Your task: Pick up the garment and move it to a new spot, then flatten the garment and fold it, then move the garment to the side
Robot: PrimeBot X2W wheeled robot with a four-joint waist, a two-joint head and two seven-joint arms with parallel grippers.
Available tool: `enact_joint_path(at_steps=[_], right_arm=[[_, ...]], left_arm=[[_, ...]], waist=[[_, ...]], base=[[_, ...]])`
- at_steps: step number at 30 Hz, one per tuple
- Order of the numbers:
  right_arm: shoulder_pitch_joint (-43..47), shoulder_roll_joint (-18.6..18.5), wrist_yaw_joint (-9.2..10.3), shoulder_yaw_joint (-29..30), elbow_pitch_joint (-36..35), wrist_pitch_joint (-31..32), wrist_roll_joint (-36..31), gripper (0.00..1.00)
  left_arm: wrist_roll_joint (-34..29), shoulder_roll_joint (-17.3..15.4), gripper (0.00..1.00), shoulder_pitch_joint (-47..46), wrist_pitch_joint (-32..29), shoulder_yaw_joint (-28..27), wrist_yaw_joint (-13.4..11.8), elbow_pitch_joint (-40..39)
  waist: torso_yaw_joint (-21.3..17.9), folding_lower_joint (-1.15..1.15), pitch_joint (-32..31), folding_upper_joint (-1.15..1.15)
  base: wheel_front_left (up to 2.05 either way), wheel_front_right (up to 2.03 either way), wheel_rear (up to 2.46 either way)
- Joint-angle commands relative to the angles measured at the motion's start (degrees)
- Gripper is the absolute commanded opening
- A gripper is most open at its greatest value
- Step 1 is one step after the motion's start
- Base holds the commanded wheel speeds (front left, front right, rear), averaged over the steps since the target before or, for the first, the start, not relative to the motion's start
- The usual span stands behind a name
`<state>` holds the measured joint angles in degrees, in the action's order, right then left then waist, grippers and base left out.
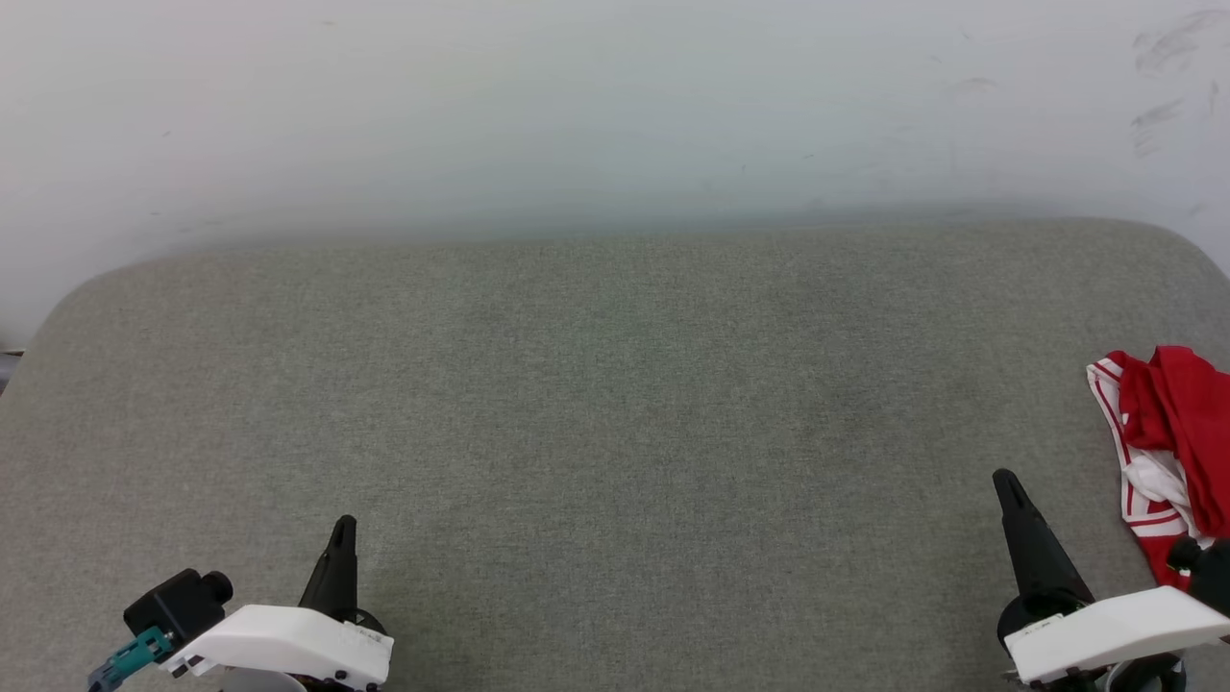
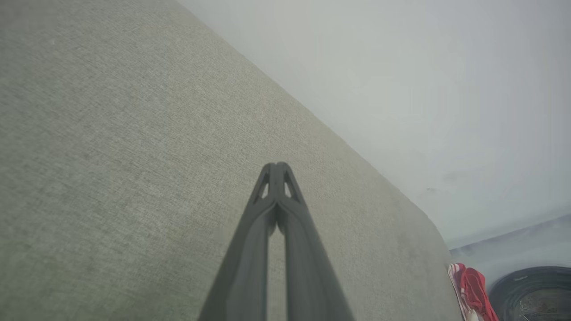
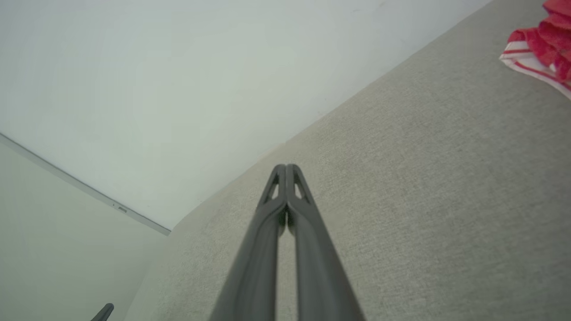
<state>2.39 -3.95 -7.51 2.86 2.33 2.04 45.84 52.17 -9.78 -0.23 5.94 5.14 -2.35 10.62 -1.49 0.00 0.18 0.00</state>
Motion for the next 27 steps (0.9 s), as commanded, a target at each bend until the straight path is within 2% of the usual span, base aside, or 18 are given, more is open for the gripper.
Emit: enact_joint_path(at_steps=[1, 27], right_arm=[[-1.5, -0.5, 0.01, 0.1, 0.0, 0.0, 2.2, 0.0], [-4.4, -0.6, 0.02, 0.6, 4.4, 1.0, 20.2, 0.0]], left_arm=[[1.7, 0.2, 0.0, -1.5, -0.3, -0.7, 0.7, -0.5], [17.0, 2.5, 0.0, -3.3, -4.8, -4.7, 4.4, 1.0]], waist=[[0.0, 0.0, 0.0, 0.0], [0.5, 0.0, 0.0, 0.0]], base=[[0.0, 0.0, 0.0], [0.0, 0.0, 0.0]])
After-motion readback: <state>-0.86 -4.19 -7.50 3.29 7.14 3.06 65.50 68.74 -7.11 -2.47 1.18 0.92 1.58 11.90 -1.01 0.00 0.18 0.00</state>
